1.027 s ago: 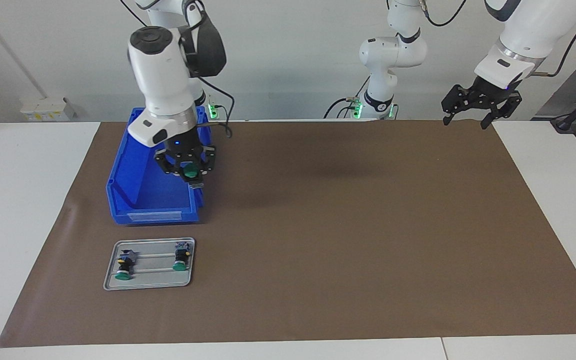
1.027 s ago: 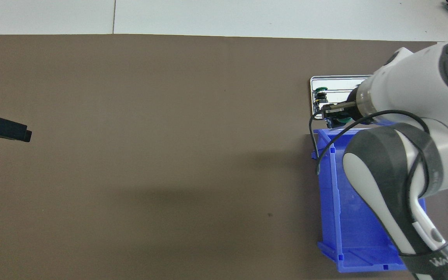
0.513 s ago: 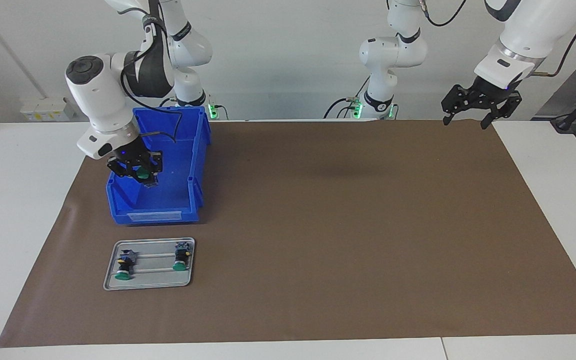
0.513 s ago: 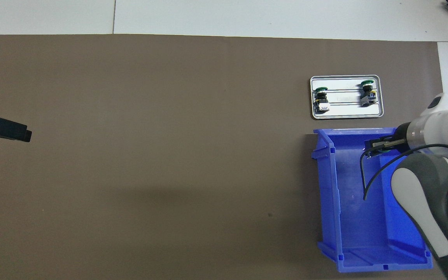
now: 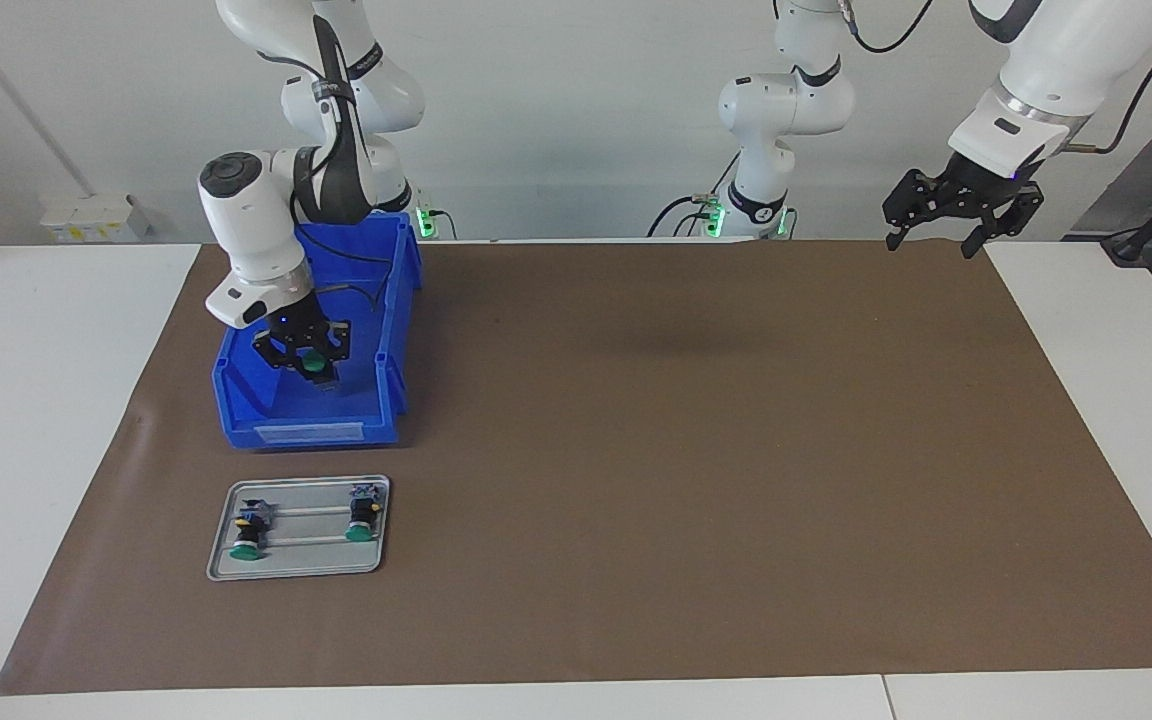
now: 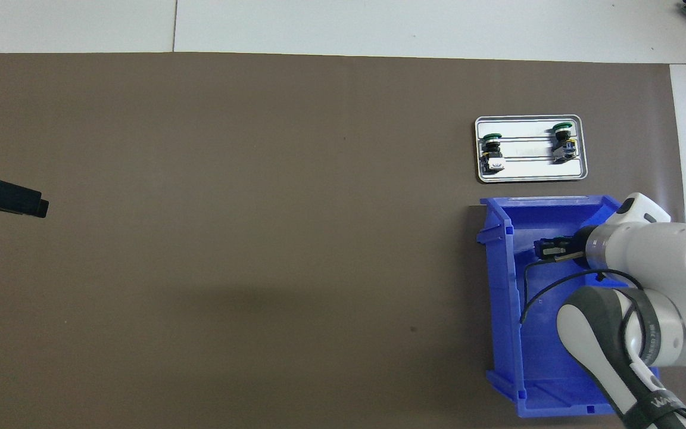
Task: Place and press button with both arms
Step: 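Lower the part into the blue bin and open the right gripper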
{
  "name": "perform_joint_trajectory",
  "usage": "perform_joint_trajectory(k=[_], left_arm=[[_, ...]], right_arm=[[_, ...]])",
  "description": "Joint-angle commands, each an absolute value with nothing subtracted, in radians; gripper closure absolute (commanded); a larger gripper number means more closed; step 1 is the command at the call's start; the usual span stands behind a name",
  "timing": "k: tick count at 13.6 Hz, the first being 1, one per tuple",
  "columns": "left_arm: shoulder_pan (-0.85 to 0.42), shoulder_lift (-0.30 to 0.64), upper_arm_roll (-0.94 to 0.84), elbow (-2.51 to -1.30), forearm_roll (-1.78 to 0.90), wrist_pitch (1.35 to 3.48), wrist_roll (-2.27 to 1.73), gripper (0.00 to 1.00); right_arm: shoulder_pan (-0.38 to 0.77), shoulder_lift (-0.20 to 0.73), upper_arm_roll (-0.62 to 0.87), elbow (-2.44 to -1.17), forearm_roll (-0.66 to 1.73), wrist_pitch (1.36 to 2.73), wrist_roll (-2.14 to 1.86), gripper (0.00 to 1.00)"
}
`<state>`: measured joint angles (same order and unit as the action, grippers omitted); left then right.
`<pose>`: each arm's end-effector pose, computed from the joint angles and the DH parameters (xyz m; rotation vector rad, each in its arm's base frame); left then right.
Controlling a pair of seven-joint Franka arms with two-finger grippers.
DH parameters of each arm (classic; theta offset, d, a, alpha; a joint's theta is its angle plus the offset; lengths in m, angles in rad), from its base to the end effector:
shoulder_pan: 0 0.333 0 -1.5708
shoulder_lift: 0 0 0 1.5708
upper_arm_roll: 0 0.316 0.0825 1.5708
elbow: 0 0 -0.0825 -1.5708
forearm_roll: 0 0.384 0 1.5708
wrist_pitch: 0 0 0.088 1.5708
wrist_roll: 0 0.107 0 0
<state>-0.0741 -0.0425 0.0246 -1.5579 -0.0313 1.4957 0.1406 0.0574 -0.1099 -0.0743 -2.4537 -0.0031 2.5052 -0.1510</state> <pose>0.5329 -0.0296 0.6472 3.0940 -0.2982 -0.0283 0.4838 -0.0081 0.3554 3.1168 0.2126 0.2521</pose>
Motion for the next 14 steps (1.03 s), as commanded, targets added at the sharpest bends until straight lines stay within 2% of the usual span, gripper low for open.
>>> perform_joint_trajectory(k=[1, 2, 3, 4, 5, 8, 11, 14], left_arm=[[-0.061, -0.071, 0.017, -1.591, -0.041, 1.499, 0.149, 0.0], [-0.061, -0.071, 0.017, -1.589, -0.041, 1.499, 0.149, 0.0], [-0.061, -0.071, 0.017, -1.591, -0.041, 1.499, 0.149, 0.0], [-0.061, -0.071, 0.017, -1.589, -0.041, 1.499, 0.149, 0.0], [-0.061, -0.071, 0.017, -1.589, -0.041, 1.499, 0.149, 0.0], [-0.061, -0.071, 0.017, -1.589, -0.041, 1.499, 0.149, 0.0], [-0.061, -0.071, 0.017, -1.589, -0.041, 1.499, 0.149, 0.0], [-0.061, -0.071, 0.017, -1.589, -0.041, 1.499, 0.149, 0.0]], right_arm=[[0.038, -0.124, -0.064, -2.503, 0.021, 2.566, -0.173, 1.0], [0.035, -0.123, -0.064, -2.503, 0.021, 2.56, -0.173, 1.0], [0.023, -0.12, -0.064, -2.503, 0.021, 2.559, -0.175, 0.51], [0.017, -0.117, -0.064, -2.503, 0.021, 2.556, -0.175, 0.18], [0.017, -0.117, -0.064, -2.503, 0.021, 2.551, -0.172, 0.01], [0.026, -0.124, -0.064, -2.452, 0.021, 2.508, -0.135, 0.0], [0.034, -0.127, -0.061, -2.251, 0.02, 2.253, -0.04, 0.0], [0.037, -0.124, -0.057, -2.094, 0.0, 2.103, 0.02, 0.0]])
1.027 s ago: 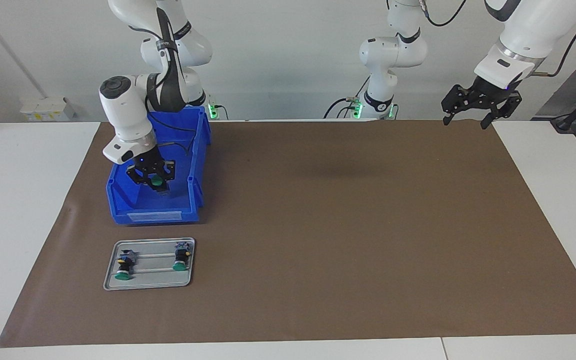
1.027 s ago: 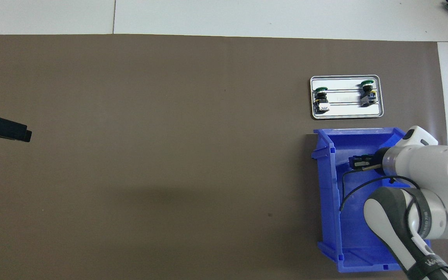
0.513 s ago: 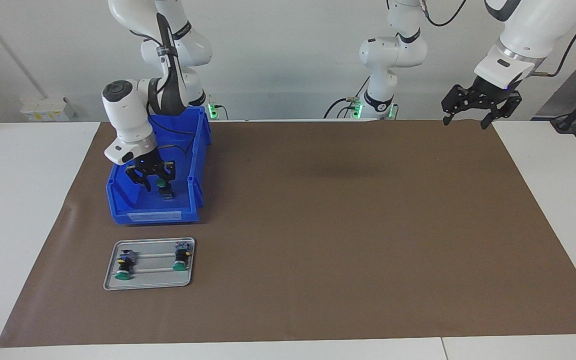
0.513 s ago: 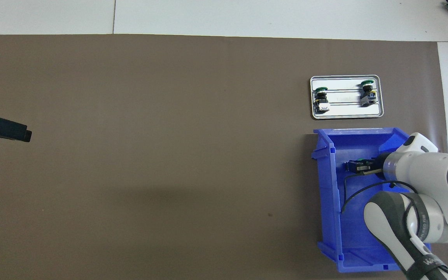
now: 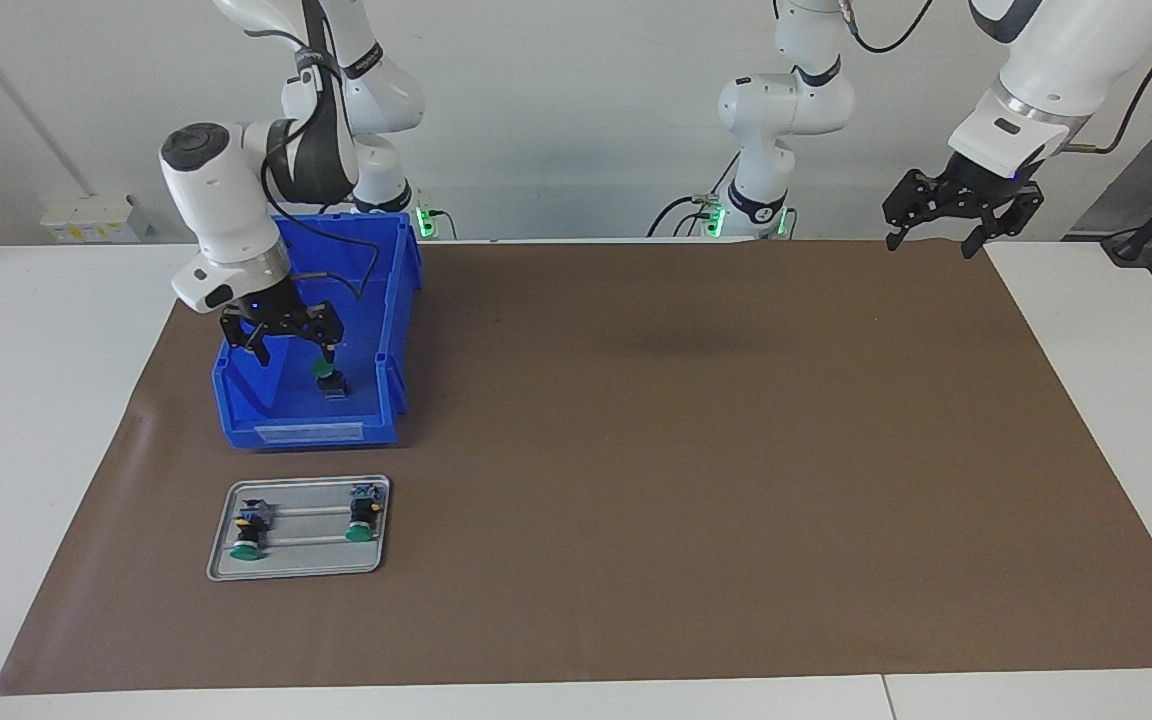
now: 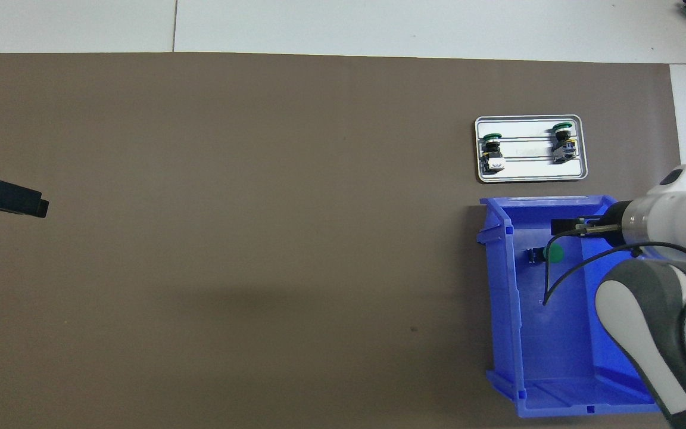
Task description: Place and press button with both arms
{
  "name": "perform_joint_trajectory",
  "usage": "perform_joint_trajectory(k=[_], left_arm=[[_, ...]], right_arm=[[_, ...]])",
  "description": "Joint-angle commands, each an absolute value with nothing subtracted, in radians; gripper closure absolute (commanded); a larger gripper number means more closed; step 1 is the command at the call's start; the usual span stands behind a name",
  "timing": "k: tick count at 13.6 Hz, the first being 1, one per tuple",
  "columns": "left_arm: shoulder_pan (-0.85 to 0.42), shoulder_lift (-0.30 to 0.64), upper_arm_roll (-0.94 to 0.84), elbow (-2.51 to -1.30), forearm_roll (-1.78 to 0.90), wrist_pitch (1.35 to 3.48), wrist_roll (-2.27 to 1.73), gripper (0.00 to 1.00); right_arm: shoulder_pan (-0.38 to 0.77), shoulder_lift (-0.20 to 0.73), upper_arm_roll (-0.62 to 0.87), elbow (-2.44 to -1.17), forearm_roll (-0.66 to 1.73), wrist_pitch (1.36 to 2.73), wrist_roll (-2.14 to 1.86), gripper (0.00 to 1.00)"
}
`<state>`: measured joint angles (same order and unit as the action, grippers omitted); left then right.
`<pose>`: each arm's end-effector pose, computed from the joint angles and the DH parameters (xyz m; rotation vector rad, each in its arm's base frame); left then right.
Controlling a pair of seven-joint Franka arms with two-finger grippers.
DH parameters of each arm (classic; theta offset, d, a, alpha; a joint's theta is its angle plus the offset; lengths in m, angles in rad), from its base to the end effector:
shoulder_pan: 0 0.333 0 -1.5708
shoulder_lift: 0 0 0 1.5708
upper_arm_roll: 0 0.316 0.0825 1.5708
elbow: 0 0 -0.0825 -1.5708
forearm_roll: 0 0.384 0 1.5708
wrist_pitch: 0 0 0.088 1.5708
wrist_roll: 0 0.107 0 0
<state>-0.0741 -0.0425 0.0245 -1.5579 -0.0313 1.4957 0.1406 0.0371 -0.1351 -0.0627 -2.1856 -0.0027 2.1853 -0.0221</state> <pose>0.5329 -0.0297 0.6472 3.0940 -0.2984 -0.0283 0.5193 -0.0142 0.4589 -3.1315 0.0033 -0.2111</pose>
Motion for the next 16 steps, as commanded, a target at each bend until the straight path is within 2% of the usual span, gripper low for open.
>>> perform_joint_trajectory(k=[1, 3, 6, 8, 16], left_arm=[[-0.061, -0.071, 0.017, -1.591, -0.041, 1.499, 0.149, 0.0], [-0.061, -0.071, 0.017, -1.591, -0.041, 1.499, 0.149, 0.0], [-0.061, -0.071, 0.017, -1.589, -0.041, 1.499, 0.149, 0.0], [-0.061, -0.071, 0.017, -1.589, -0.041, 1.5, 0.149, 0.0], [-0.061, -0.071, 0.017, -1.589, -0.041, 1.5, 0.149, 0.0]], right_arm=[[0.037, -0.124, -0.057, -2.053, -0.009, 2.064, 0.05, 0.0], [0.035, -0.117, -0.057, -1.929, -0.05, 1.937, 0.115, 0.0], [0.015, -0.069, -0.06, -1.648, -0.041, 1.645, 0.147, 0.0], [0.005, -0.055, -0.071, -1.536, -0.029, 1.512, 0.147, 0.0], [0.008, -0.058, -0.057, -1.565, -0.028, 1.502, 0.135, 0.0]])
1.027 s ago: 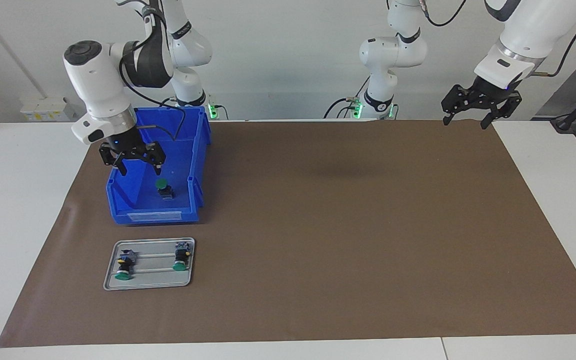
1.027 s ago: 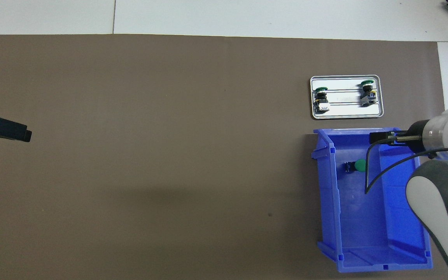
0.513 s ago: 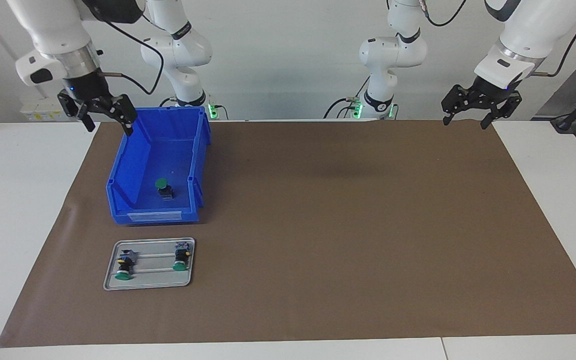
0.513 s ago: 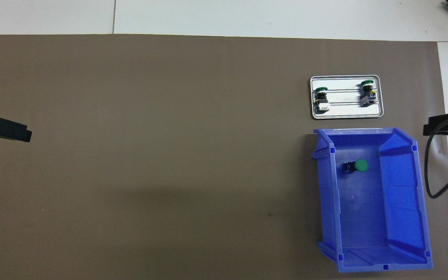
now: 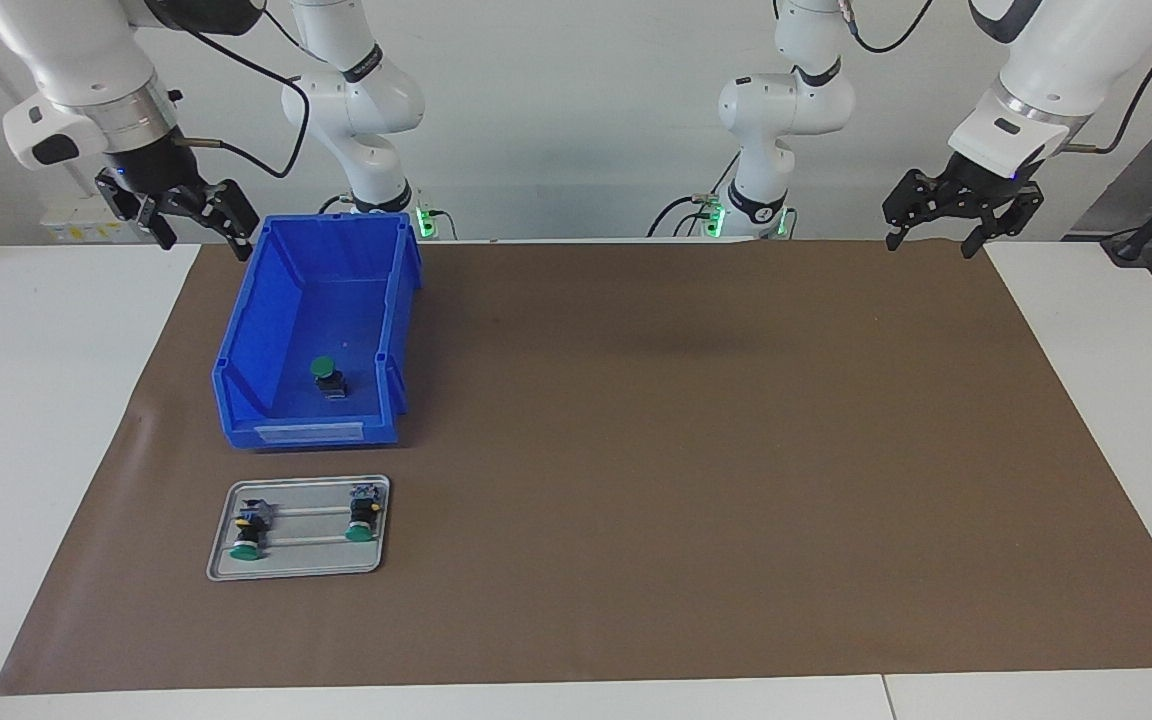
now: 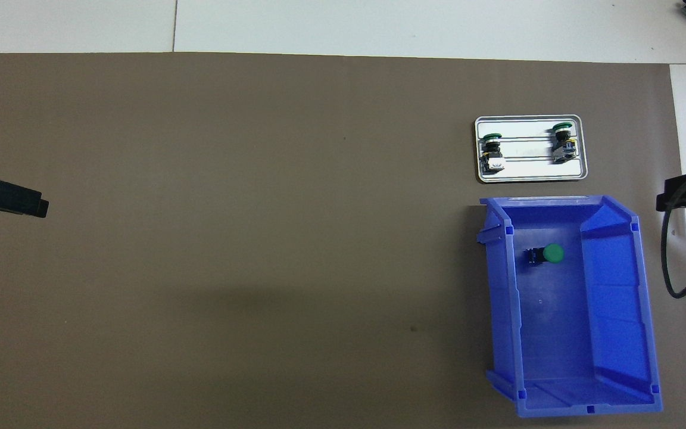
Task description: Place and press button with both arms
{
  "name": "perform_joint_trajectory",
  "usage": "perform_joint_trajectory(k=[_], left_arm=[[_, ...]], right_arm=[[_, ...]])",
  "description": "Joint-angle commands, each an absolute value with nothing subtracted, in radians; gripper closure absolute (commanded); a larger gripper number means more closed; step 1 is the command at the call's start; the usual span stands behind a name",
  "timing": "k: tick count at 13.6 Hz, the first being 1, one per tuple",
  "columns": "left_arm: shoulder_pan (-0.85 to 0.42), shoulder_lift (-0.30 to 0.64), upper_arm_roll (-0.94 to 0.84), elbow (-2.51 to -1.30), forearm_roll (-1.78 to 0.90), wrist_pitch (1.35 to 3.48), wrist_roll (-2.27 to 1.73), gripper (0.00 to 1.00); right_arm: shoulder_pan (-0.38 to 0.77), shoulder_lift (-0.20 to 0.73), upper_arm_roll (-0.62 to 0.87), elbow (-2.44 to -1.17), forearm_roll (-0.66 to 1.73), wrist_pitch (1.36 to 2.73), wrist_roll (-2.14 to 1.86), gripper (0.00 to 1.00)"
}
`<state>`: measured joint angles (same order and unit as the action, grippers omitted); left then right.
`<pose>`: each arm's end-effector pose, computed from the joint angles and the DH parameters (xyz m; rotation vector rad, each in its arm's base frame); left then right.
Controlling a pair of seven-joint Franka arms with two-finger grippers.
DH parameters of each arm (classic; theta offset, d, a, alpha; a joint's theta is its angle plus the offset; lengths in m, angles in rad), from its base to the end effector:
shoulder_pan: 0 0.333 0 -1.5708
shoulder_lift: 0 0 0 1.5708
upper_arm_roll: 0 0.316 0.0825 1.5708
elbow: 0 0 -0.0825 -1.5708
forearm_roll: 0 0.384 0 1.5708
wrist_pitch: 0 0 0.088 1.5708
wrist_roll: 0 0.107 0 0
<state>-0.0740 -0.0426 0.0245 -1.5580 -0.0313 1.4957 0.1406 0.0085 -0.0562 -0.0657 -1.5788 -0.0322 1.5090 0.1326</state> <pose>0.5329 -0.0296 0.6472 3.0940 -0.2982 -0.0283 0.5296 -0.0350 0.6458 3.0983 -0.2975 -0.0197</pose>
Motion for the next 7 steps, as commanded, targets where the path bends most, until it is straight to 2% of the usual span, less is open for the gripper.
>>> perform_joint_trajectory(k=[1, 7], left_arm=[[-0.061, -0.071, 0.017, -1.591, -0.041, 1.499, 0.149, 0.0], [-0.061, -0.071, 0.017, -1.591, -0.041, 1.5, 0.149, 0.0]], right_arm=[[0.008, -0.051, -0.057, -1.553, -0.029, 1.499, 0.129, 0.0], [0.006, -0.051, -0.052, -1.552, -0.046, 1.525, 0.083, 0.0]])
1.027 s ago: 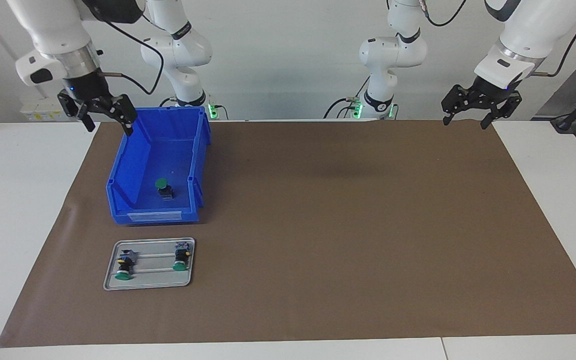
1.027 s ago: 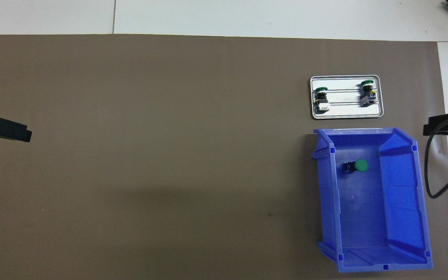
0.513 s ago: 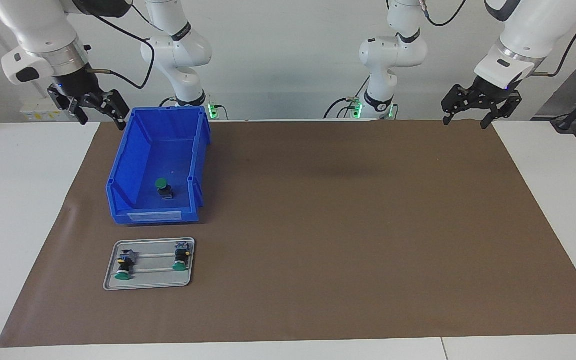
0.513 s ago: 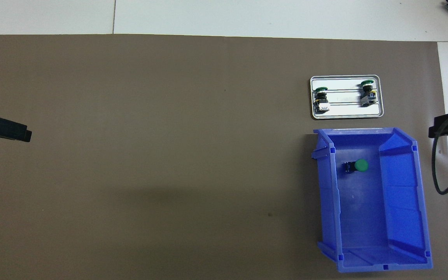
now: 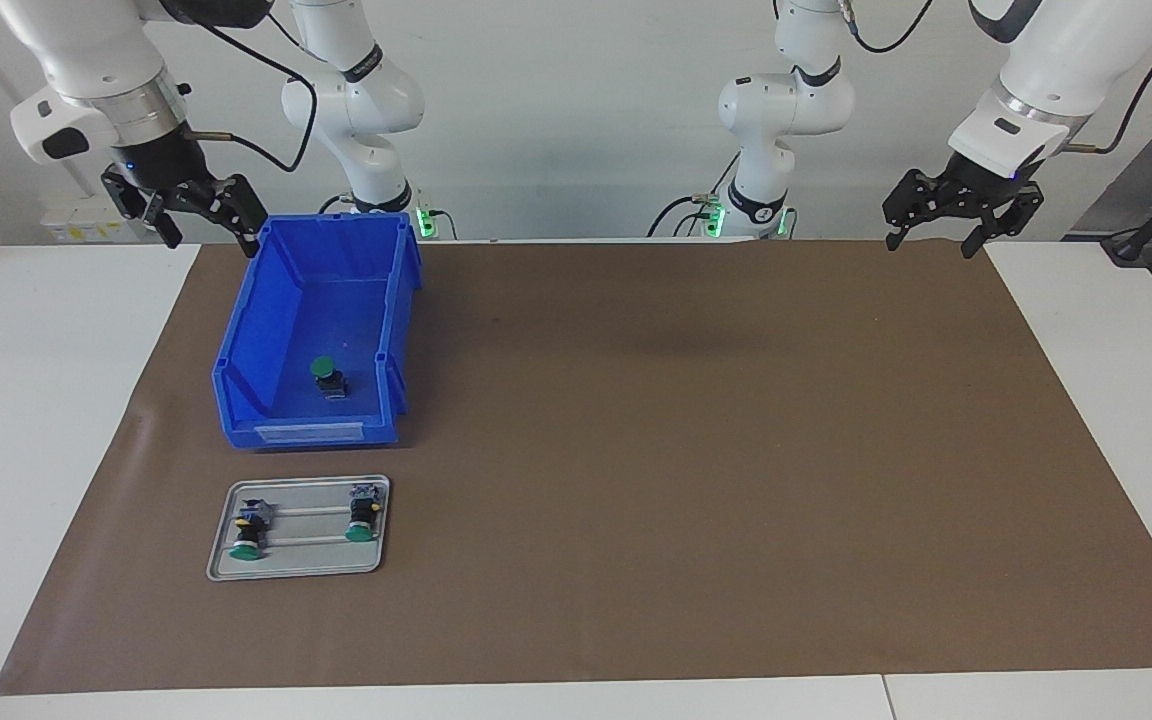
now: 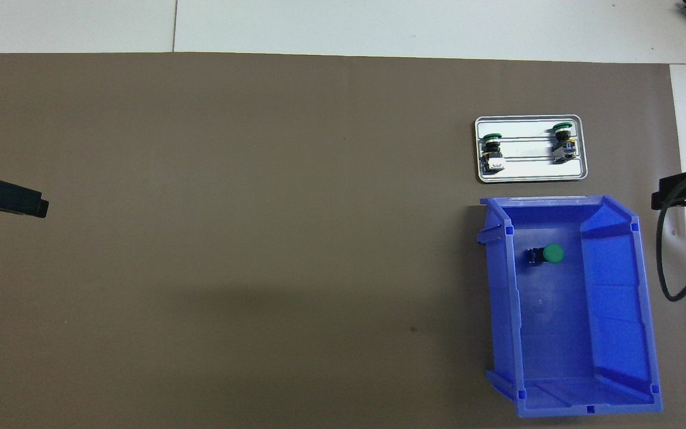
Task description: Place and press button with both arms
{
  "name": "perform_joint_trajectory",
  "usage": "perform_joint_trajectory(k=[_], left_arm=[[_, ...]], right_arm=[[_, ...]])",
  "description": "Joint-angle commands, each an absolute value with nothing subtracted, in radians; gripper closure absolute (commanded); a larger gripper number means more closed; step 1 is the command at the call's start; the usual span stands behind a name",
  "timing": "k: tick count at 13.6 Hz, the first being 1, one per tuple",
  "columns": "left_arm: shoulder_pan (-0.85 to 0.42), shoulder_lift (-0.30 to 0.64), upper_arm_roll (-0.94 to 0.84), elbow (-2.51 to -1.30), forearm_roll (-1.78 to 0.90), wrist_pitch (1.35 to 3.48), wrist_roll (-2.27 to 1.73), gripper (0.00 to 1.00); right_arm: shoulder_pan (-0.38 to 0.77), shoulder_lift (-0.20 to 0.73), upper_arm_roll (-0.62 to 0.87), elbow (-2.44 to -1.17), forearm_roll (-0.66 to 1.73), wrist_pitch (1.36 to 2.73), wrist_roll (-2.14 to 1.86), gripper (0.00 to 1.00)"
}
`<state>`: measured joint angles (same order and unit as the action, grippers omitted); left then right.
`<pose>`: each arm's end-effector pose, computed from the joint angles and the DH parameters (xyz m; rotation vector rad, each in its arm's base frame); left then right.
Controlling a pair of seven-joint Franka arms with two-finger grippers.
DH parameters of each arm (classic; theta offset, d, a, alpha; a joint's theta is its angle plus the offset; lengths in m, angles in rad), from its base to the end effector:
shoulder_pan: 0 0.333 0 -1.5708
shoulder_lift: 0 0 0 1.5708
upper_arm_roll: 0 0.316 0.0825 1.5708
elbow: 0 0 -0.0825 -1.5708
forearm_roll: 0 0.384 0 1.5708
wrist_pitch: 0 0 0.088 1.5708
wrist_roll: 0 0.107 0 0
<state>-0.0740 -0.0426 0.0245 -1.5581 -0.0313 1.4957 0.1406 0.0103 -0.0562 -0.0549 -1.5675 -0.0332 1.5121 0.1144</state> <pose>0.5329 -0.0296 0.6472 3.0940 -0.2982 -0.0285 0.5304 -0.0283 0.6514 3.1015 -0.2500 0.0027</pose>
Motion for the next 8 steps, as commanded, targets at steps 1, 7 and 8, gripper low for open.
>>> perform_joint_trajectory(k=[1, 7, 8], left_arm=[[-0.061, -0.071, 0.017, -1.589, -0.041, 1.5, 0.149, 0.0], [-0.061, -0.071, 0.017, -1.589, -0.041, 1.499, 0.149, 0.0], [-0.061, -0.071, 0.017, -1.591, -0.041, 1.499, 0.149, 0.0]], right_arm=[[0.006, -0.051, -0.052, -1.552, -0.045, 1.519, 0.084, 0.0], [0.008, -0.057, -0.052, -1.559, -0.044, 1.52, 0.095, 0.0], [0.006, -0.057, -0.052, -1.56, -0.044, 1.52, 0.095, 0.0]])
